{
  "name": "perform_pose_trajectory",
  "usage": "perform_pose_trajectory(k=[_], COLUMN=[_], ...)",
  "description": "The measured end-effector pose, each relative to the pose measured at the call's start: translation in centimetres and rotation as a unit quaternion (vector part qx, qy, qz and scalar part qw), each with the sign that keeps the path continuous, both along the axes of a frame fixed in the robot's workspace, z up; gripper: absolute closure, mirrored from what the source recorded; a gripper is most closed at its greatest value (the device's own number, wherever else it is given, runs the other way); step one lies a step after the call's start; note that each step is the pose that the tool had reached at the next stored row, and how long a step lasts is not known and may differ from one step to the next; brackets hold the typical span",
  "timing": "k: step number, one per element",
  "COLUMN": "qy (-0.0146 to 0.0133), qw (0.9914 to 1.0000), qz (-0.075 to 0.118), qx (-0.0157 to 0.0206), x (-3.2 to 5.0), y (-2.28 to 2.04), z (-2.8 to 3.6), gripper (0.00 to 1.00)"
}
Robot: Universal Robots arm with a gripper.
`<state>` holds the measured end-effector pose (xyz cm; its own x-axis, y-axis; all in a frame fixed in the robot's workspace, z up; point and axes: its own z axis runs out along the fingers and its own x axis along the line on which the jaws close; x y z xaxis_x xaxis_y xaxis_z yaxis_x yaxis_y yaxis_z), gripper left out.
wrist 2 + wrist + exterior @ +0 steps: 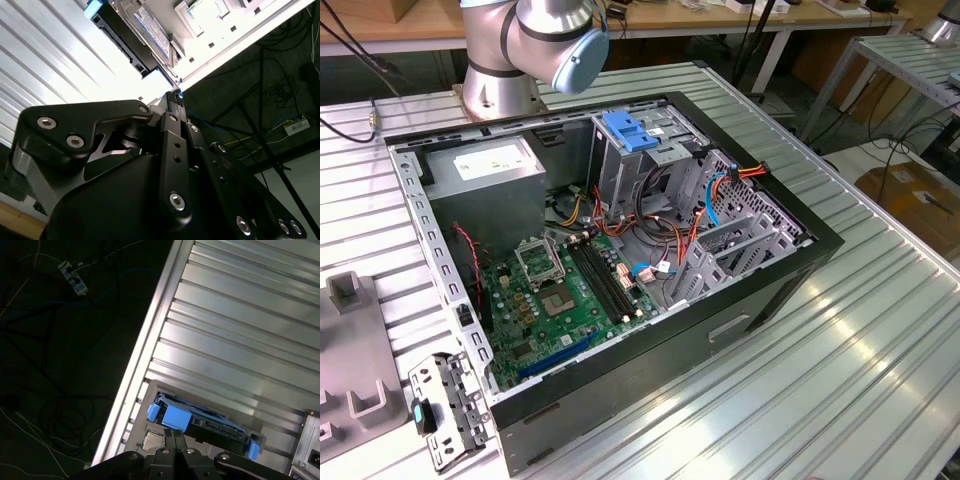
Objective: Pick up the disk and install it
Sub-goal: 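Pick up the disk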
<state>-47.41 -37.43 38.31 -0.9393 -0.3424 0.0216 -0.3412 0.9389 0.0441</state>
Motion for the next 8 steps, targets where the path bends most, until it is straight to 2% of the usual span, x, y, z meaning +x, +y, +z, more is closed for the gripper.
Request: perform_pose_trajectory(k=[1,2,4,6,8], qy=[0.0000,-0.0001,0.0000,0.0000,0.0000], qw=[0.99999,0.99981,0.99852,0.99738,0.99527], qz=[0.005,0.020,0.054,0.072,0.097], qx=[0.0000,0.0000,0.0000,0.0000,0.0000], x=[0.00,0.00,0.01,0.01,0.01], y=[0.00,0.00,0.00,0.00,0.00], z=[0.00,-0.01,-0.02,-0.02,-0.02], gripper=[0.89,0.89,0.89,0.89,0.89])
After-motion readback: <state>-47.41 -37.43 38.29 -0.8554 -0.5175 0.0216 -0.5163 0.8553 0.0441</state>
